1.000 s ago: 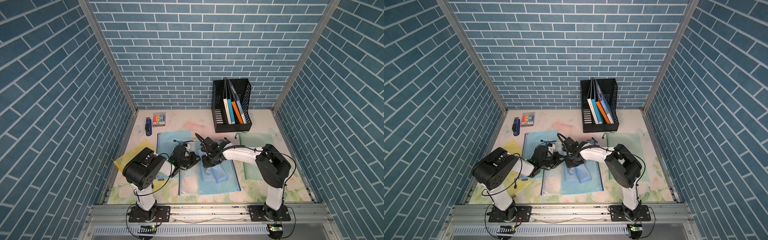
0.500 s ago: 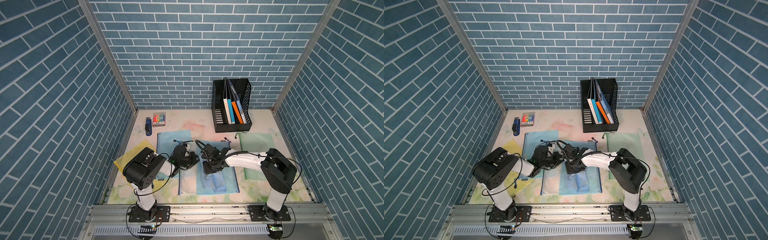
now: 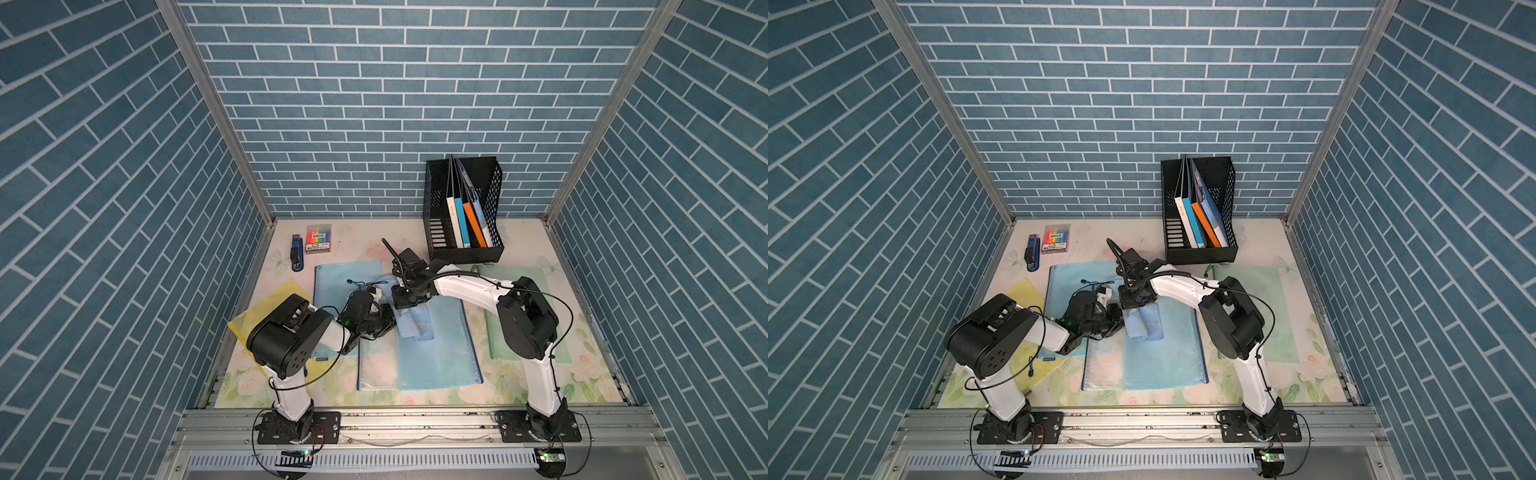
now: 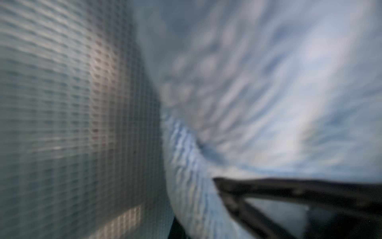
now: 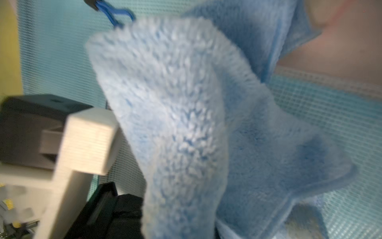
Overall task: Wipe the document bag
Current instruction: Wipe the dirt from the document bag.
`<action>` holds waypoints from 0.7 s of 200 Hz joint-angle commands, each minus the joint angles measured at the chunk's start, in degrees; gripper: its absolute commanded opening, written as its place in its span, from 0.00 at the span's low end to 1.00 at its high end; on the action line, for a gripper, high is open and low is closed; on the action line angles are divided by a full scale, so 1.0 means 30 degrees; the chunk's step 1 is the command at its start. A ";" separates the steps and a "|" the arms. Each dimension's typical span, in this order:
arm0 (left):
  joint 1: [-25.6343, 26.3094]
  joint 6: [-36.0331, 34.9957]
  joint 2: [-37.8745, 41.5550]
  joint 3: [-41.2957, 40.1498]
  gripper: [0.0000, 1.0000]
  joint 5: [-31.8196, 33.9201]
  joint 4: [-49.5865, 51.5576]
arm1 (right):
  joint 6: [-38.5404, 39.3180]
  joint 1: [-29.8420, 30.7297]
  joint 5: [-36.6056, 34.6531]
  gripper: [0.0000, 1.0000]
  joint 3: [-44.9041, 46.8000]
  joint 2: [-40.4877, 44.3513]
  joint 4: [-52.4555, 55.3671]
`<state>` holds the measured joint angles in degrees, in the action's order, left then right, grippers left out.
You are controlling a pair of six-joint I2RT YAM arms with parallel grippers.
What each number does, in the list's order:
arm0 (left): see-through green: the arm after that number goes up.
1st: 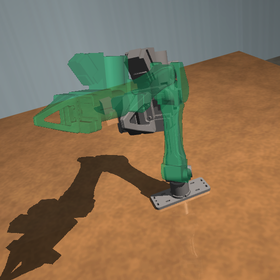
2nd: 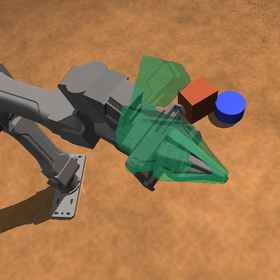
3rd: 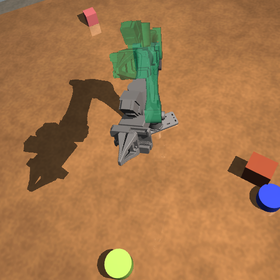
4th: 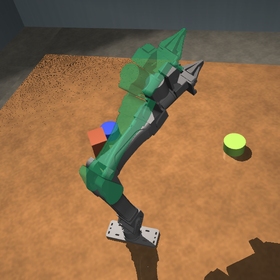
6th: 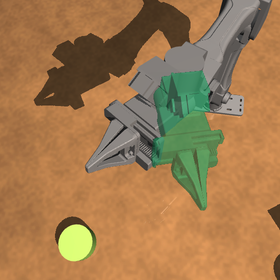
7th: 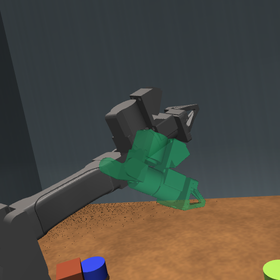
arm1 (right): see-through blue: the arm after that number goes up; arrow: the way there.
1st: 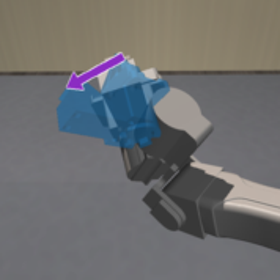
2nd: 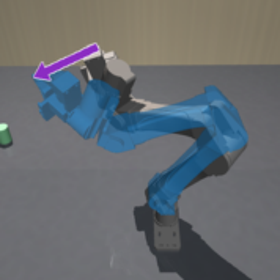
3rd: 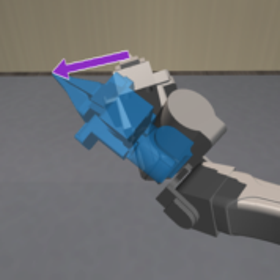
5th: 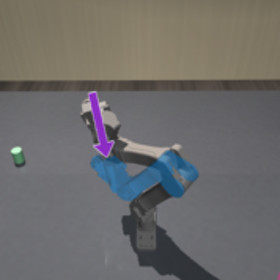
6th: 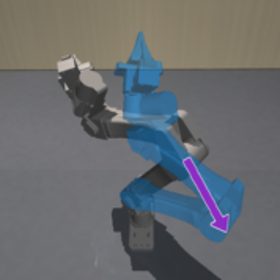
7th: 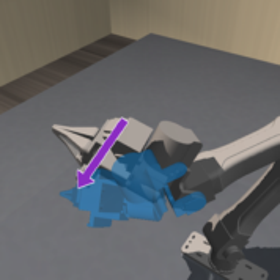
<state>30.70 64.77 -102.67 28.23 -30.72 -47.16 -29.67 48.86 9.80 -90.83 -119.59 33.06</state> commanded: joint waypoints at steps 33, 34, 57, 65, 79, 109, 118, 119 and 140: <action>0.0106 0.0103 -0.0335 0.0767 0.00 0.0394 -0.0411 | 0.0171 -0.0135 -0.0430 0.00 0.2716 0.1547 0.0320; 0.0093 0.0111 -0.0326 0.0776 0.00 0.0410 -0.0403 | 0.0138 -0.0154 -0.0443 0.00 0.2829 0.1604 0.0275; 0.0101 0.0172 -0.0313 0.0874 0.00 0.0677 -0.0412 | -0.0758 -0.0284 -0.0639 0.00 0.4981 0.2926 -0.0466; 0.0089 0.0198 -0.0302 0.0884 0.00 0.0768 -0.0414 | -0.1235 -0.0240 -0.0654 0.00 0.5759 0.3432 -0.0789; 0.0067 0.0289 -0.0284 0.0846 0.00 0.1020 -0.0497 | -0.1962 -0.0146 -0.0459 0.00 0.7085 0.4345 -0.1678; 0.0056 0.0553 -0.0164 0.0698 0.00 0.1362 -0.0759 | -0.2132 0.1008 -0.0845 0.00 0.8631 0.6025 -0.1755; 0.0063 0.0616 -0.0199 0.0698 0.00 0.1413 -0.0803 | -0.1936 0.1576 -0.0606 0.00 0.8620 0.6127 -0.1764; 0.0057 0.0616 -0.0199 0.0698 0.00 0.1432 -0.0804 | -0.1926 0.1639 -0.0589 0.00 0.8608 0.6120 -0.1763; 0.0047 0.0623 -0.0222 0.0727 0.00 0.1451 -0.0717 | -0.1917 0.2916 -0.0134 0.00 0.7842 0.5488 -0.1299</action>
<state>31.09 66.50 -103.31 29.76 -27.81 -47.97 -34.26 53.58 8.14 -65.36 -102.85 28.23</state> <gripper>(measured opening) 0.059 0.070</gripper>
